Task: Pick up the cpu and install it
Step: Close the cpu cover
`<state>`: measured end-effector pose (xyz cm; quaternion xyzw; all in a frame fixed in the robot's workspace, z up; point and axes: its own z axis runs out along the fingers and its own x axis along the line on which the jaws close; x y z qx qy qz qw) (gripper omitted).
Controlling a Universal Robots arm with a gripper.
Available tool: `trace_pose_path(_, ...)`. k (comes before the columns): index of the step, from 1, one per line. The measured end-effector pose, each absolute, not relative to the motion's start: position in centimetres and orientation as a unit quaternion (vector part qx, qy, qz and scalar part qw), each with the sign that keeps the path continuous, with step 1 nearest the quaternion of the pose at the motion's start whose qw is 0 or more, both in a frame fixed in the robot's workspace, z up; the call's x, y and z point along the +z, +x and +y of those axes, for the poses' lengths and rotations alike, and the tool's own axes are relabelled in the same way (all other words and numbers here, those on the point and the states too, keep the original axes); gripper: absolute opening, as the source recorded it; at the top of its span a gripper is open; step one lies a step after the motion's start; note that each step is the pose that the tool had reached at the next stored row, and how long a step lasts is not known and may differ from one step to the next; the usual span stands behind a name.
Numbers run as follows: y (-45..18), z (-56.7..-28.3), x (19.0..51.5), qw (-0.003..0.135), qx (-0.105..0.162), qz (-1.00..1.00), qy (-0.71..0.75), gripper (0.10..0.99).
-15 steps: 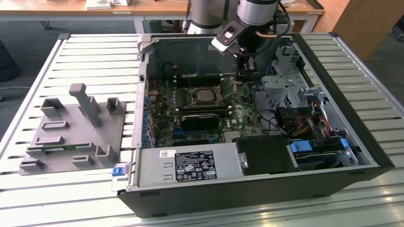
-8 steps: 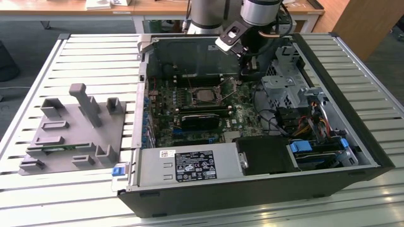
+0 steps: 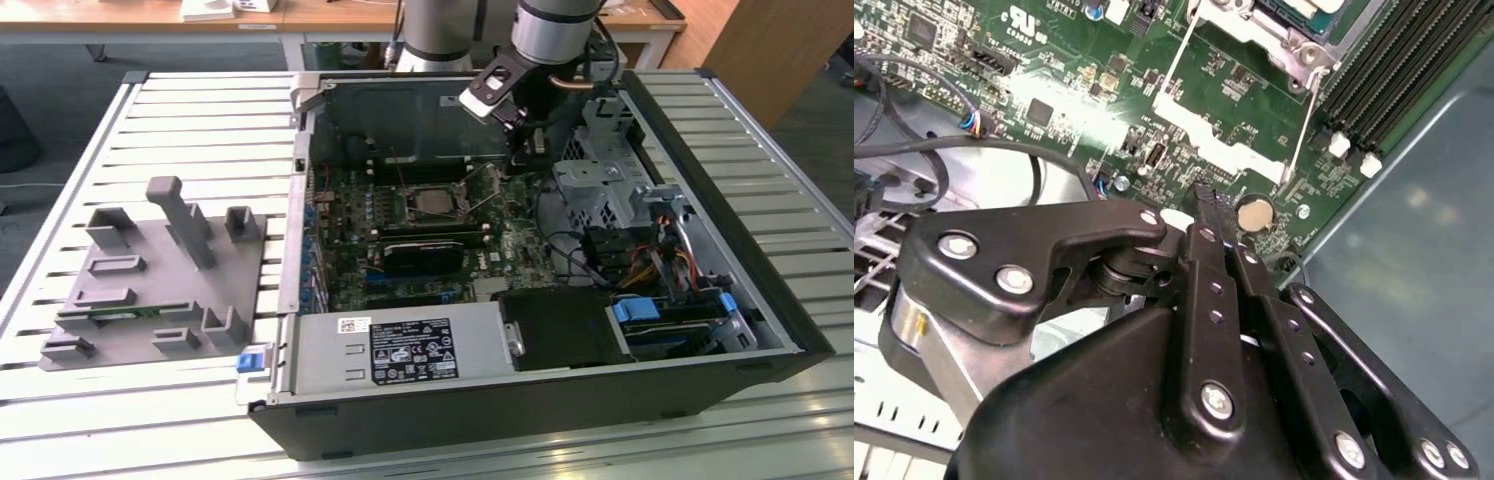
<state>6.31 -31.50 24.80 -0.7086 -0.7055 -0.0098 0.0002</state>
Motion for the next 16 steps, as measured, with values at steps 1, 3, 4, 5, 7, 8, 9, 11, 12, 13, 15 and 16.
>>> trace_pose_path(1, 6.3, -31.5, 24.6, 0.001, -0.009, -0.706, -0.708, 0.106)
trace_pose_path(3, 6.3, -31.5, 24.3, 0.001, -0.008, -0.706, -0.708, 0.106)
trace_pose_path(4, 6.3, -31.5, 24.1, 0.002, -0.008, -0.706, -0.708, 0.106)
trace_pose_path(5, 6.0, -31.5, 24.1, 0.002, -0.008, -0.706, -0.708, 0.106)
trace_pose_path(7, 5.2, -31.5, 24.1, 0.002, -0.008, -0.706, -0.708, 0.106)
trace_pose_path(8, 4.8, -31.5, 24.1, 0.002, -0.008, -0.706, -0.708, 0.106)
trace_pose_path(9, 4.5, -31.5, 24.1, 0.002, -0.008, -0.706, -0.708, 0.106)
trace_pose_path(11, 4.1, -31.5, 24.1, 0.002, -0.008, -0.706, -0.708, 0.106)
trace_pose_path(12, 4.0, -31.5, 24.1, 0.002, -0.008, -0.706, -0.708, 0.106)
trace_pose_path(13, 3.8, -31.5, 24.1, 0.002, -0.008, -0.706, -0.708, 0.106)
trace_pose_path(15, 3.7, -31.5, 24.1, 0.002, -0.008, -0.706, -0.708, 0.106)
trace_pose_path(16, 3.6, -31.5, 24.1, 0.002, -0.008, -0.706, -0.708, 0.106)
